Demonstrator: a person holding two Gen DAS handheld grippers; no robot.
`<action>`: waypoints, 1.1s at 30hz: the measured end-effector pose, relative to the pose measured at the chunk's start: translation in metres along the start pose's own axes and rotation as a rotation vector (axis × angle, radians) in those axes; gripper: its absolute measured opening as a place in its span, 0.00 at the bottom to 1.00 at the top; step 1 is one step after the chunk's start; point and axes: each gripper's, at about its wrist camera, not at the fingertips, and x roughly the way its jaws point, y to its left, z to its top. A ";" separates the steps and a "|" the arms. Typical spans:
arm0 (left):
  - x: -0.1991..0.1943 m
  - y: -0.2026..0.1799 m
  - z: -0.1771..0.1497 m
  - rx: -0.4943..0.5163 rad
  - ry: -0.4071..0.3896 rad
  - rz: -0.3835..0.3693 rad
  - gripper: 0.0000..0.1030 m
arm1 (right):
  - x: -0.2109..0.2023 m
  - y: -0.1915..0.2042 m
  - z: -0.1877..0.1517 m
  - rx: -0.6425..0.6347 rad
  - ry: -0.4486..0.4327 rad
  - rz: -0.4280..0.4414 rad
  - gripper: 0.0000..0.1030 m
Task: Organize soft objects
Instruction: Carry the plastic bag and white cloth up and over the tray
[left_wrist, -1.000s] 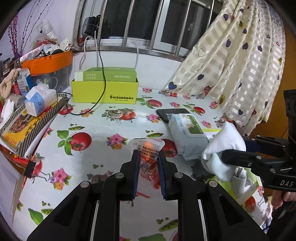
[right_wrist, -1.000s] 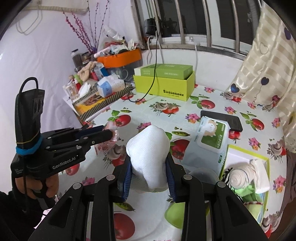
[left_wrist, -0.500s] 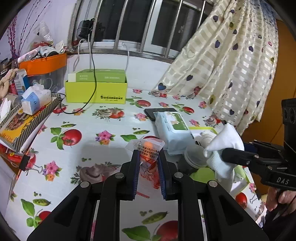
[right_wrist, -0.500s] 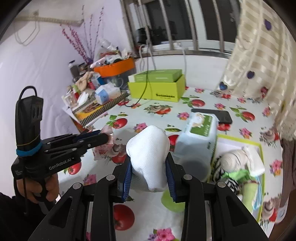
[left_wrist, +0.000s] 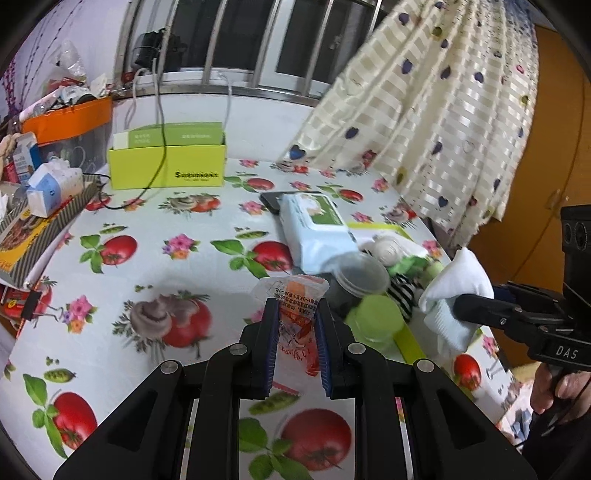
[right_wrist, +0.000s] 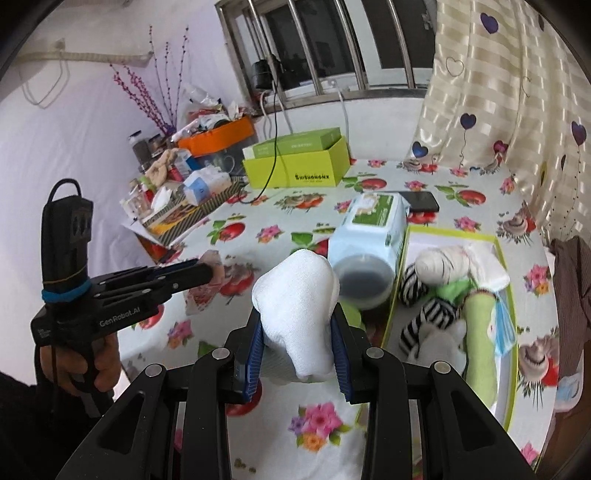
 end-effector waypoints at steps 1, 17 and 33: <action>0.000 -0.002 -0.001 0.004 0.002 -0.005 0.19 | -0.003 -0.002 -0.004 0.008 0.002 -0.004 0.31; 0.007 -0.044 0.023 0.091 -0.025 -0.059 0.19 | -0.067 -0.066 -0.015 0.143 -0.121 -0.154 0.31; 0.040 -0.089 0.047 0.180 -0.010 -0.127 0.19 | -0.070 -0.107 -0.021 0.214 -0.118 -0.193 0.31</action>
